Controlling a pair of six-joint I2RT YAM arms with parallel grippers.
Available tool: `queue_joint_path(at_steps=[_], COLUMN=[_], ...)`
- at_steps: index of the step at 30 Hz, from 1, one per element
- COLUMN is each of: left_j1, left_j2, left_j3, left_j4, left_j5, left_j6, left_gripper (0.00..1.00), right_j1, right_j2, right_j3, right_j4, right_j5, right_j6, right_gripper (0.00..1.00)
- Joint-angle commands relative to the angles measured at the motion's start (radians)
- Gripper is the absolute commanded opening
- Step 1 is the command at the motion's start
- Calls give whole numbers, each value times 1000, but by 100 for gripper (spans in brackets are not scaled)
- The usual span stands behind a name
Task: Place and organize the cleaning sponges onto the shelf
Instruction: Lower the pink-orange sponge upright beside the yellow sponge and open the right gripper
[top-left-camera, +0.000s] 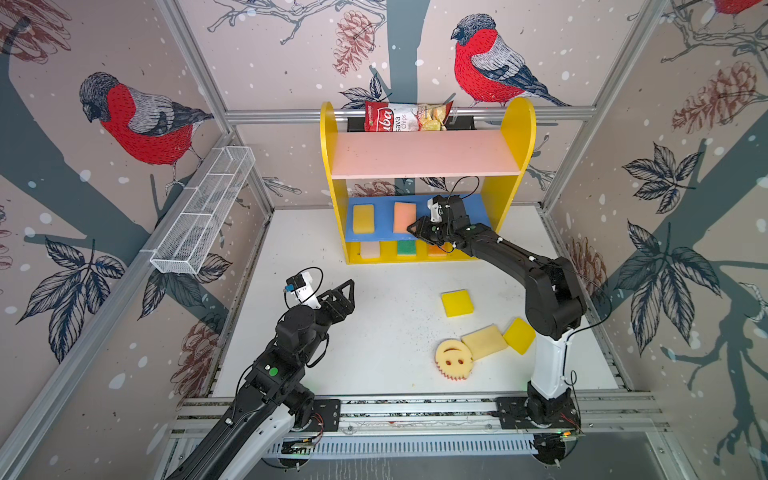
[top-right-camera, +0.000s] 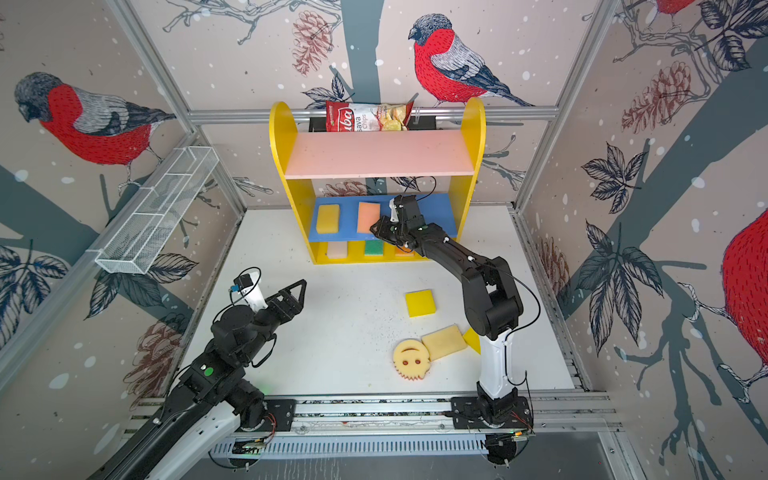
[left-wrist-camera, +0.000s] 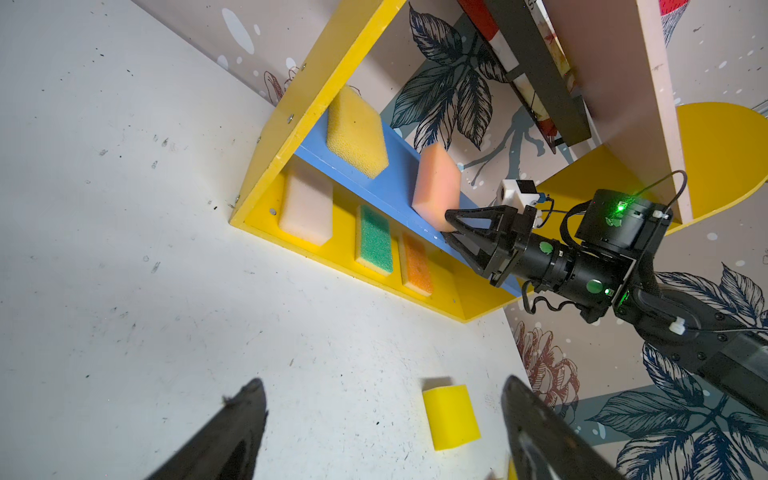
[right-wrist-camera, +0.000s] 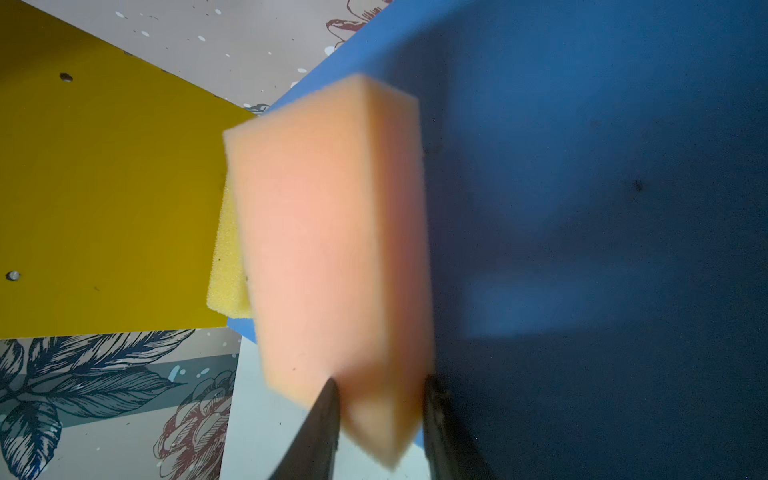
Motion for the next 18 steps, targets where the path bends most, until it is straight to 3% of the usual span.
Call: queue_joint_path(at_steps=[1, 18], left_j1=[1, 1], left_j2=[1, 5], left_j3=[-3, -10], left_j4=[16, 21], left_j5=[-1, 2], left_j6=[6, 4], left_gripper=[88, 87], right_j1=[-1, -9], right_j2=[6, 26], right_j3=[8, 48], right_j4=[-3, -19], right_j5=[17, 23], right_j6=[-4, -13], right_gripper=[36, 48])
